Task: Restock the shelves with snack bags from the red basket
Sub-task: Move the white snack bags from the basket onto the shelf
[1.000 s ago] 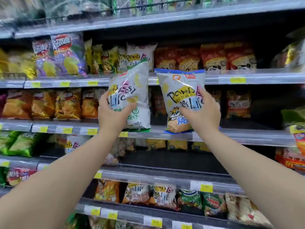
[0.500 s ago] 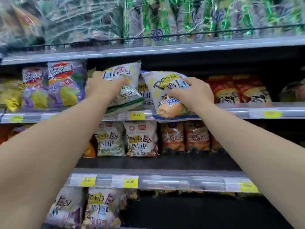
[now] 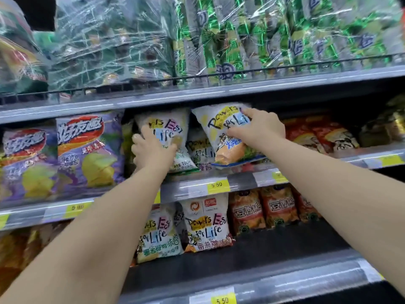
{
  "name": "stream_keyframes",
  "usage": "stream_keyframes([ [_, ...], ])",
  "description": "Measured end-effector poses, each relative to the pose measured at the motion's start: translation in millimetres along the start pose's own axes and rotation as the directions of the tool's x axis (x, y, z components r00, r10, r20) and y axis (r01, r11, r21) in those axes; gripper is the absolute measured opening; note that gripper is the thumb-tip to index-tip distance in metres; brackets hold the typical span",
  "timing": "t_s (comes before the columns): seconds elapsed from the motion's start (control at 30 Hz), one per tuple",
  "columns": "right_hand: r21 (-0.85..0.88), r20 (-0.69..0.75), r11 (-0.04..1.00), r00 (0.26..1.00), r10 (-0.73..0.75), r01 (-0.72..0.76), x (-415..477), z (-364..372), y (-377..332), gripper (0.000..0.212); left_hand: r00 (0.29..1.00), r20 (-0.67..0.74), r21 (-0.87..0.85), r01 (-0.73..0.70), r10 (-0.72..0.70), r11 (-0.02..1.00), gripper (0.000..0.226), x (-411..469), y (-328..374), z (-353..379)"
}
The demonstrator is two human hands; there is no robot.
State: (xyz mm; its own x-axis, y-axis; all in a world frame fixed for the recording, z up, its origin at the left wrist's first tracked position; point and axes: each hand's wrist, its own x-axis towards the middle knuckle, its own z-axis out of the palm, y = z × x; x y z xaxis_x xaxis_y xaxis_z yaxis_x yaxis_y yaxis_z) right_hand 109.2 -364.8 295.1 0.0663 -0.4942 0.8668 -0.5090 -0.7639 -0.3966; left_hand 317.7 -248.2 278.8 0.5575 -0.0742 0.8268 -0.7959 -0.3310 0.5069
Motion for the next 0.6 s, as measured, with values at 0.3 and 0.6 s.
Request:
stream_keyframes([
  [0.3,-0.015,-0.062,1.0,0.998,-0.003,0.002,-9.8,45.3,0.2,0.075,0.944,0.329,0.168,-0.071,0.012,0.983,0.102,17.0,-27.1,19.5],
  [0.6,-0.191,0.194,0.971,0.975,-0.11,0.148,-10.5,101.6,-28.7,0.09,0.972,0.235,0.165,-0.024,-0.015,0.986,0.095,13.6,-39.2,22.7],
])
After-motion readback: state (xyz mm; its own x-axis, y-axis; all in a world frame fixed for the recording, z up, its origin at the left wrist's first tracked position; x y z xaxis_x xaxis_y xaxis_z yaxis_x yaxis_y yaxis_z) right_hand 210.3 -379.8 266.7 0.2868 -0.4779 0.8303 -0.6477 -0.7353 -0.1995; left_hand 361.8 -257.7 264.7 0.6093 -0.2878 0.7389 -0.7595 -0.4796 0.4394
